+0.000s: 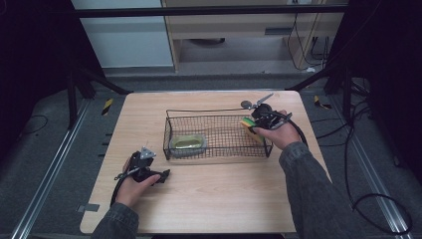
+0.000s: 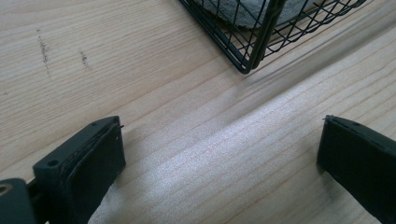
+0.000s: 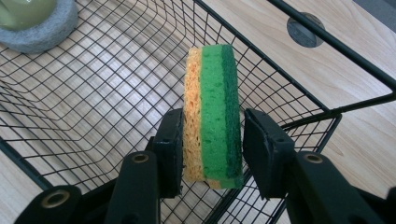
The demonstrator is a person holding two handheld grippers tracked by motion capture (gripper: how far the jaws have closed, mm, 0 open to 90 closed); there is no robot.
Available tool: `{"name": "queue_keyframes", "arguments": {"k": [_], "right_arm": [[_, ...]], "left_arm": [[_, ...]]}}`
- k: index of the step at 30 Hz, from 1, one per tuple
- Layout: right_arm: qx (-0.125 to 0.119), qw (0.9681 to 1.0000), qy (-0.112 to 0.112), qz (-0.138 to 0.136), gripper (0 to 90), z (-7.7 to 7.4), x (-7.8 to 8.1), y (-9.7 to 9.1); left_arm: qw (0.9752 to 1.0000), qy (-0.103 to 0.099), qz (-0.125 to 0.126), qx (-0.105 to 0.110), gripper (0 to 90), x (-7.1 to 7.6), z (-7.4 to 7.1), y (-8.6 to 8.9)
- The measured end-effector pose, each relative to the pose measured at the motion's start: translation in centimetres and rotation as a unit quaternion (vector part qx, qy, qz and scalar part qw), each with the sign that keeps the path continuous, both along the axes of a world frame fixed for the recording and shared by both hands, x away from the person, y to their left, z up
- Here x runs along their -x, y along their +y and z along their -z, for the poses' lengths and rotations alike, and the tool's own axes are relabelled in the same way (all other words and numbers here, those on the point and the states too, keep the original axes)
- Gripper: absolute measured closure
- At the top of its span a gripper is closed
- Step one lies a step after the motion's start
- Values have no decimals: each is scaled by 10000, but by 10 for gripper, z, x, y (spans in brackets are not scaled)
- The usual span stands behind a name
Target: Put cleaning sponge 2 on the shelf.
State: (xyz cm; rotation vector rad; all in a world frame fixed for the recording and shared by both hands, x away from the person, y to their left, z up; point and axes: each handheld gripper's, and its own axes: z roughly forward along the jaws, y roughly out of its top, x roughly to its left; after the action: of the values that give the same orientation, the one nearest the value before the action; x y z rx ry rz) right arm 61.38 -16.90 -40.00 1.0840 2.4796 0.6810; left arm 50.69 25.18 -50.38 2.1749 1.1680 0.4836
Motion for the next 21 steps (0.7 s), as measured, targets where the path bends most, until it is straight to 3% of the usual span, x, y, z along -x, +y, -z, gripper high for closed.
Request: {"name": "queue_keyframes", "arguments": {"k": [21], "right_arm": [[-216,9994,233,-169,553,6,10,12]], "left_arm": [[10000,7,0,-1,0,0,0,0]]}}
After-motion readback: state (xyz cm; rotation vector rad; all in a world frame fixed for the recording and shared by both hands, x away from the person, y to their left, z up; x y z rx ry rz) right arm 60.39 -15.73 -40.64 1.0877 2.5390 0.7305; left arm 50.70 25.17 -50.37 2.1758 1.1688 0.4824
